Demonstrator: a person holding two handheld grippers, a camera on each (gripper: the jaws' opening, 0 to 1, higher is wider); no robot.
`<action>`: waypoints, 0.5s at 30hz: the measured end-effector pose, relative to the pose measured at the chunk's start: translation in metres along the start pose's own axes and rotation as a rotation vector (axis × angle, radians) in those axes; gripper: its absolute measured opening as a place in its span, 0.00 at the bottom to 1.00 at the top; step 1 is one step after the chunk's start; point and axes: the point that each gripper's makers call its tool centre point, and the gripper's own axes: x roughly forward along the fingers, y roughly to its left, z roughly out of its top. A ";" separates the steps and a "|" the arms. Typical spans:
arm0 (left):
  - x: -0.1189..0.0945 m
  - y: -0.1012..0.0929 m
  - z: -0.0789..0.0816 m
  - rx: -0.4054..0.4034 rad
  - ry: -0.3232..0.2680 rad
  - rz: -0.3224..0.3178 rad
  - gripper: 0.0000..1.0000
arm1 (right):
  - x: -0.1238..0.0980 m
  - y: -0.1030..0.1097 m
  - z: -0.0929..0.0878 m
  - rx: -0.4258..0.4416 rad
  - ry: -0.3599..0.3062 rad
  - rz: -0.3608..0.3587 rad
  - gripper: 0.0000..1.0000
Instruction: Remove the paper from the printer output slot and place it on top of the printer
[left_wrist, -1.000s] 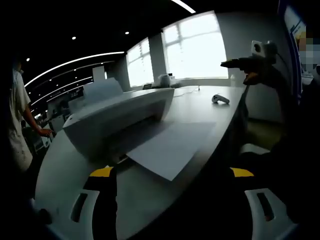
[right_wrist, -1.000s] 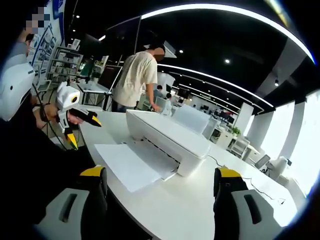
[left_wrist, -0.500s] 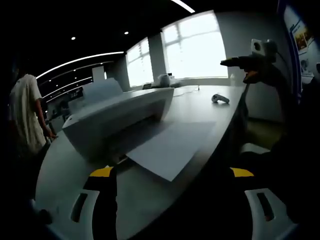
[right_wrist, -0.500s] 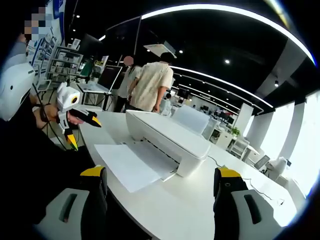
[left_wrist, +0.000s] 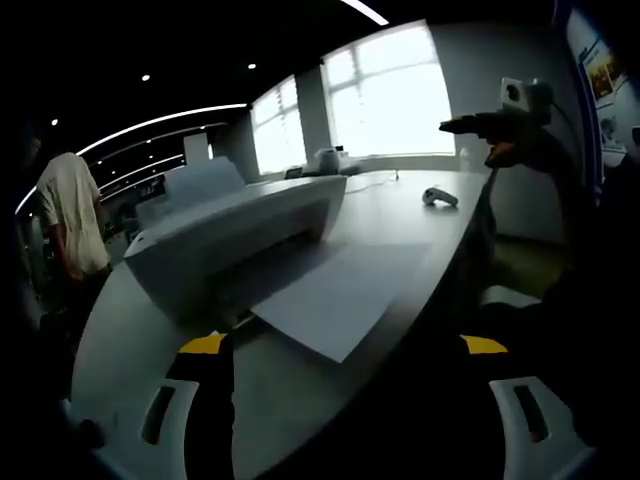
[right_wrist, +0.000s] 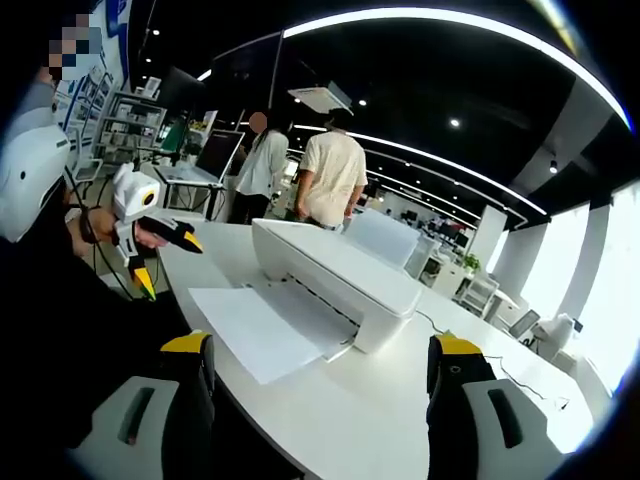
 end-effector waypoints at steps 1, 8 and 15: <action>0.000 0.000 0.000 0.000 0.000 0.000 0.93 | 0.000 0.000 0.000 0.000 -0.001 0.000 0.83; 0.001 -0.001 0.000 0.001 0.000 -0.002 0.93 | 0.000 0.000 -0.001 0.000 0.001 0.001 0.83; 0.001 0.000 0.000 0.002 -0.001 -0.002 0.93 | 0.001 0.000 0.000 -0.001 0.000 0.002 0.83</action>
